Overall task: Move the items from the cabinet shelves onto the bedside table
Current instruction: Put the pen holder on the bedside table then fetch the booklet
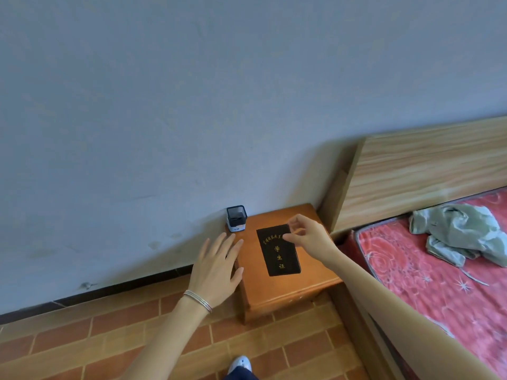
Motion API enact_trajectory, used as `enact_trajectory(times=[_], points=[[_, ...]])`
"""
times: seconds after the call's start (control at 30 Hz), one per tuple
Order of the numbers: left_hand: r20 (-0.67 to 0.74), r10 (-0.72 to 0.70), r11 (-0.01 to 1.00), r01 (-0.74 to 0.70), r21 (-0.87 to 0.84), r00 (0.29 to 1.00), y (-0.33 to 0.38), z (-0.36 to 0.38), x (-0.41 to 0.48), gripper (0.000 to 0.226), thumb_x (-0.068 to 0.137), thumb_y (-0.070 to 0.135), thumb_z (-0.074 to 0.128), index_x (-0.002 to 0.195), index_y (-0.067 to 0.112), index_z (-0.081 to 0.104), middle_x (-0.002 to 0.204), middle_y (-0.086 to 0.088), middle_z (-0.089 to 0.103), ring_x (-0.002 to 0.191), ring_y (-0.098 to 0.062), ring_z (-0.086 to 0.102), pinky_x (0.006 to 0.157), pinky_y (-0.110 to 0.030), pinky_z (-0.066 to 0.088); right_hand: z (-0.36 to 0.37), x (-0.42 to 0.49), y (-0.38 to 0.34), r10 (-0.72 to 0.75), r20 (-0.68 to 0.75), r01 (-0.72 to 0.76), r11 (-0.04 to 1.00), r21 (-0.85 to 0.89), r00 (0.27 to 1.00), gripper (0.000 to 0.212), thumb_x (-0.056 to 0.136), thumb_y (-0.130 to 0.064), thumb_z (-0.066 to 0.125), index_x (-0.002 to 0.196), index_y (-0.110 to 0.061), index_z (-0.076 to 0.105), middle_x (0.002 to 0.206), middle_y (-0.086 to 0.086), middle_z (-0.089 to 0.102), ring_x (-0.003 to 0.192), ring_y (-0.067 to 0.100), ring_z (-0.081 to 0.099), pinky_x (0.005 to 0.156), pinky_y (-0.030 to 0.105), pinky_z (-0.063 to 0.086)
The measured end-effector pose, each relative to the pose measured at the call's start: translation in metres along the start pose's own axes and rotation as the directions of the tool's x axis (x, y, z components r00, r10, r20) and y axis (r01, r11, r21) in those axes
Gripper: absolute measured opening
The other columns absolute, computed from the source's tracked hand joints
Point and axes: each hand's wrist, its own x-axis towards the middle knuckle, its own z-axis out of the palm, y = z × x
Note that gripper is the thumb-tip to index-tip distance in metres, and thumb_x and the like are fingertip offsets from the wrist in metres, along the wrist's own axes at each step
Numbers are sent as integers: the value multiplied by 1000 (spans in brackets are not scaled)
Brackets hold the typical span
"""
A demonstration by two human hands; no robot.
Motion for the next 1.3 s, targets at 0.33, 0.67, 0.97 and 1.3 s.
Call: enact_trajectory(times=[0.33, 0.67, 0.97, 1.3], points=[[245, -105, 988, 128, -81, 964, -39, 182, 117, 57, 77, 44, 68, 128, 20, 58, 132, -3, 57, 125, -22, 49, 103, -45, 37, 78, 202, 140, 235, -30, -235, 972, 19, 971, 21, 87, -12, 64, 105, -9, 56, 98, 1, 58, 87, 17, 55, 73, 32, 49], [342, -122, 990, 140, -27, 932, -72, 386, 166, 65, 94, 50, 41, 149, 24, 18, 158, 1, 10, 145, -18, 9, 117, -41, 9, 183, 318, 311, 291, -22, -291, 957, 4, 956, 30, 81, -11, 70, 107, -12, 54, 96, 2, 62, 86, 18, 58, 82, 40, 51], [292, -132, 985, 157, -67, 947, -80, 402, 176, 71, 63, 45, 80, 126, 17, 60, 136, -6, 53, 124, -26, 51, 96, -46, 44, 188, 275, 347, -289, 211, 355, 814, -459, 934, 54, 64, -9, 83, 114, -11, 65, 134, 11, 51, 123, 28, 48, 87, 43, 53], [270, -109, 990, 128, -57, 957, -88, 408, 196, 73, 62, 39, 82, 128, 19, 57, 138, -4, 51, 127, -25, 48, 99, -48, 39, 209, 337, 338, -324, 225, 394, 784, -480, 919, 47, 77, -3, 72, 122, -8, 59, 140, 14, 45, 135, 30, 35, 112, 45, 22]])
